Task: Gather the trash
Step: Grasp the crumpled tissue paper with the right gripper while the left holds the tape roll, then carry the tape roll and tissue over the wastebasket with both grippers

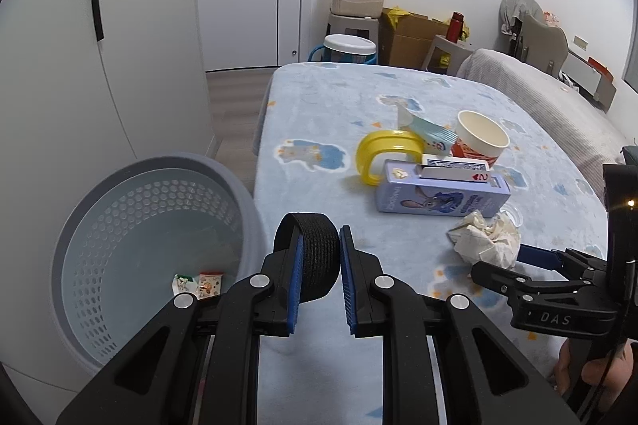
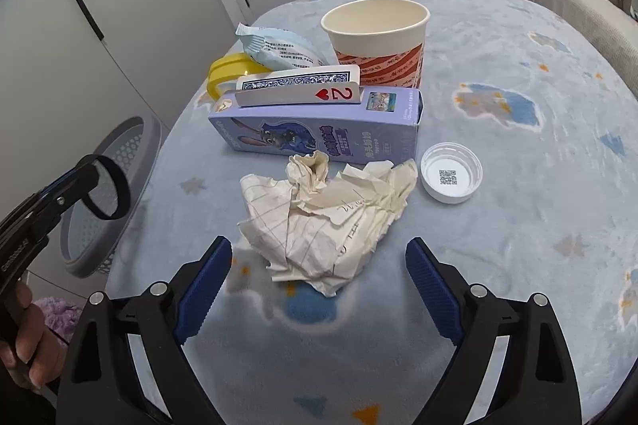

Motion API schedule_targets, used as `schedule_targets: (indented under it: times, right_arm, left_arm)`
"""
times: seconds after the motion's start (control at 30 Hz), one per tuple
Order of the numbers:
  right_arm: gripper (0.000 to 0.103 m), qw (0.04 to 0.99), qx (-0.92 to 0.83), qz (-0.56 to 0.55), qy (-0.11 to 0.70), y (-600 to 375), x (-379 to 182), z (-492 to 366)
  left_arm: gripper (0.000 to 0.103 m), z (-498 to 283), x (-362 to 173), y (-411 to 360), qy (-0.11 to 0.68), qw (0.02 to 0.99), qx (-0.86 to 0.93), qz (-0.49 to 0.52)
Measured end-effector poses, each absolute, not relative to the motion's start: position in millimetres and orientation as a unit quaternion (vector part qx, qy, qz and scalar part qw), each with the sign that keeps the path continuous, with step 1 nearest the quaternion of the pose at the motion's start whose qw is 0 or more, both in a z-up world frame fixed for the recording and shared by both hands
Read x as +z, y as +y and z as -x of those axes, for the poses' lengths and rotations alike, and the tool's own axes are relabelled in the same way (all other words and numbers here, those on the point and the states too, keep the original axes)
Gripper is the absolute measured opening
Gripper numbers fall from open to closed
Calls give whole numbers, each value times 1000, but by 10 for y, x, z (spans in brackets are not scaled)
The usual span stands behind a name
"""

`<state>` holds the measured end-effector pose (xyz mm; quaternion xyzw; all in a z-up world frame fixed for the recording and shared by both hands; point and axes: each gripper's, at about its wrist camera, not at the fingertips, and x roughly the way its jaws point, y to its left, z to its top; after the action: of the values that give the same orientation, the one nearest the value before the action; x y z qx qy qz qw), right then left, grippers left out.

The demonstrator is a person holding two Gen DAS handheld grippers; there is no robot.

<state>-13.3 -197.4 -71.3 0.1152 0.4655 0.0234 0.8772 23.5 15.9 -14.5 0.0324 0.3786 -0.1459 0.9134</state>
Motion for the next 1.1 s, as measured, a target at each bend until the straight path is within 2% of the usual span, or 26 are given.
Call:
schedule_targets:
  times: [0.23, 0.37, 0.53, 1.1]
  right_arm:
    - [86, 877, 7, -110, 467, -1924, -773, -18]
    - [67, 879, 2, -100, 467, -1907, -791, -26]
    - [55, 879, 5, -100, 465, -1915, -779, 21]
    - [54, 895, 83, -94, 427, -1426, -308, 70]
  left_arm:
    - [17, -243, -125, 272, 377, 916, -137, -25]
    - [17, -249, -127, 338, 378, 916, -129, -22]
    - [17, -260, -127, 425, 379, 918, -117, -18]
    - [17, -251, -108, 935, 378, 923, -69, 2]
